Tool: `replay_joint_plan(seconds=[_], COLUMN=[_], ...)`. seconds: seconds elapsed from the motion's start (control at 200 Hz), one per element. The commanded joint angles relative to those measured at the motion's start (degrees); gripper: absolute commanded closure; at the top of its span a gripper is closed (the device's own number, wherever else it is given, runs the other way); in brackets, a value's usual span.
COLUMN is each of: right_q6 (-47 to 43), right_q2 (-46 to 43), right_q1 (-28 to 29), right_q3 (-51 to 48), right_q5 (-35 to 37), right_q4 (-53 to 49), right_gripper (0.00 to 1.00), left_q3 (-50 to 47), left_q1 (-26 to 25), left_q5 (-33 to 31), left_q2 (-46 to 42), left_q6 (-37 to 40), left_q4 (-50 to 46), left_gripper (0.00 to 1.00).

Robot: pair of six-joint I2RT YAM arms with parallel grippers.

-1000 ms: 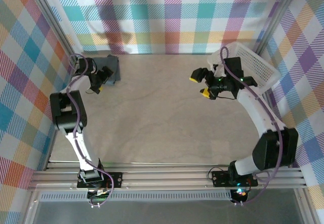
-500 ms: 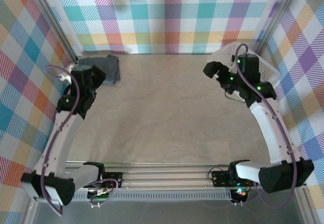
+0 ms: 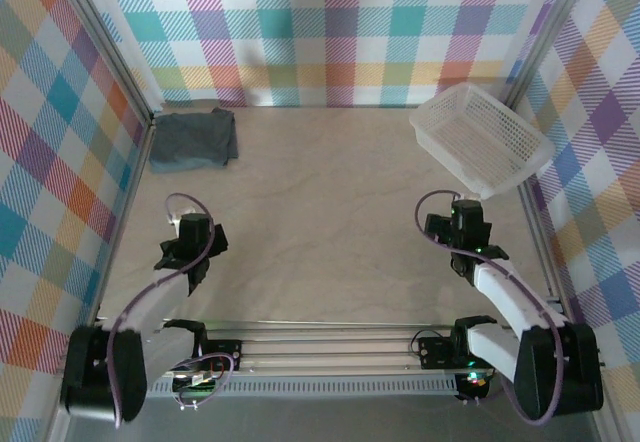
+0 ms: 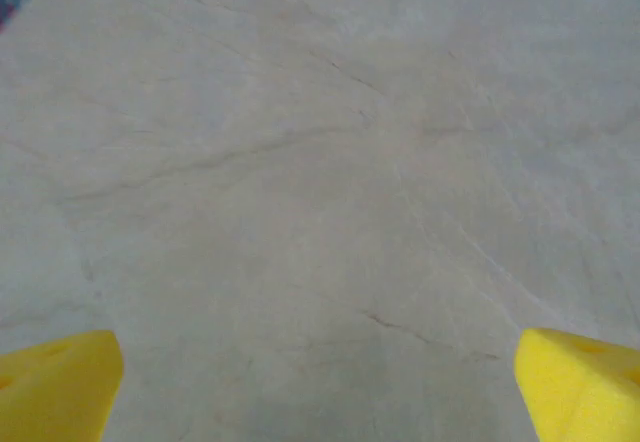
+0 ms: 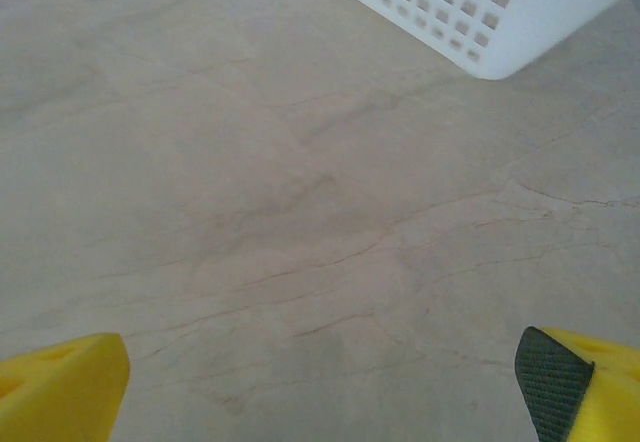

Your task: Fold and stack the t-shirts

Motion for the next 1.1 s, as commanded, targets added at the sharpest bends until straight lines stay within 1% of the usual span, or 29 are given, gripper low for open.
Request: replay_joint_plan(seconds=[0.0,0.035,0.09,0.16,0.2,0.235,0.28,0.315,0.37,0.45,0.5,0.57,0.585,0.625,0.64,0.665,0.685,0.715,0.75,0.785,0.99,1.02,1.095], right_q6=[-2.8,-3.3,-5.0,-6.2,-6.4,-6.1,-4.9,-4.2,-3.6,-4.0,-4.0,-5.4,-5.6,-5.6,-5.4,-5.1,-5.0,-5.5,-5.7,-5.8,-6.1,-6.5,-8.8], right_q2=[4.0,5.5,8.3,11.7,13.6,15.1,16.5,17.0,18.3,20.0,22.0,24.1,25.2,28.2,28.0,26.8,26.5,27.6,27.3,27.1,26.9,27.0,27.1], right_q1=[-1.9,-2.5,-2.8,-3.7,-4.4,-5.1,-5.8,-6.2,-6.2,-6.2,-6.3,-6.3,-6.3,-6.3,-6.4,-6.4,-6.3,-6.0,-5.9,-5.8,-5.6,-5.6,-5.6], right_q3=[-2.5,-1.9,-1.8,-1.8,-1.4,-1.3,-0.8,-0.5,-1.7,-3.2,-4.0,-4.2,-4.5,-5.0,-4.6,-3.1,-1.9,-1.7,-1.4,-1.3,-1.7,-1.5,-0.4], right_q5=[-0.7,-2.1,-3.7,-5.6,-6.9,-7.6,-8.5,-9.5,-10.9,-12.4,-12.6,-16.0,-16.5,-16.0,-15.5,-15.2,-15.1,-15.0,-14.9,-14.8,-14.9,-15.9,-21.8], right_q4=[17.7,18.9,24.3,31.2,34.1,36.6,38.6,38.9,43.0,47.7,50.8,52.8,54.2,59.8,59.4,53.8,50.7,51.9,51.1,50.4,50.9,50.9,48.8], right_gripper=[0.00,0.00,0.00,0.00,0.00,0.00,0.00,0.00,0.00,0.00,0.00,0.00,0.00,0.00,0.00,0.00,0.00,0.00,0.00,0.00,0.00,0.00,0.00], left_q3=[2.7,3.3,5.3,7.1,7.8,7.5,7.8,6.5,3.7,0.2,-0.9,-0.7,-0.1,3.1,3.1,2.1,2.0,2.7,2.3,2.6,2.1,2.1,2.2], left_q1=[2.2,3.1,4.5,5.0,5.5,5.5,5.3,5.2,4.8,3.7,2.7,0.7,0.4,0.1,0.4,0.7,0.7,0.9,1.1,1.1,0.8,0.8,0.7], left_q5=[4.4,5.8,7.8,9.2,9.9,10.7,11.1,11.8,11.9,10.2,10.0,9.5,9.4,9.9,10.4,10.4,10.4,10.8,11.0,11.1,10.7,10.7,10.4], left_q2=[7.4,10.1,14.3,18.6,20.5,22.2,22.2,21.8,20.8,20.3,21.6,27.3,27.9,26.4,26.3,27.5,27.4,26.5,27.1,26.7,26.6,26.7,26.7], left_q6=[5.7,5.2,5.2,5.8,3.7,4.3,4.6,5.1,5.8,6.3,7.6,10.3,10.8,10.6,10.4,10.5,10.4,10.0,10.1,10.0,10.3,10.4,10.5], left_q4=[18.8,22.2,24.9,29.3,30.7,33.3,32.5,34.7,39.4,45.2,48.8,54.6,54.3,44.5,45.3,49.3,48.4,46.0,48.0,46.4,47.4,47.6,47.5], left_gripper=[0.00,0.00,0.00,0.00,0.00,0.00,0.00,0.00,0.00,0.00,0.00,0.00,0.00,0.00,0.00,0.00,0.00,0.00,0.00,0.00,0.00,0.00,0.00])
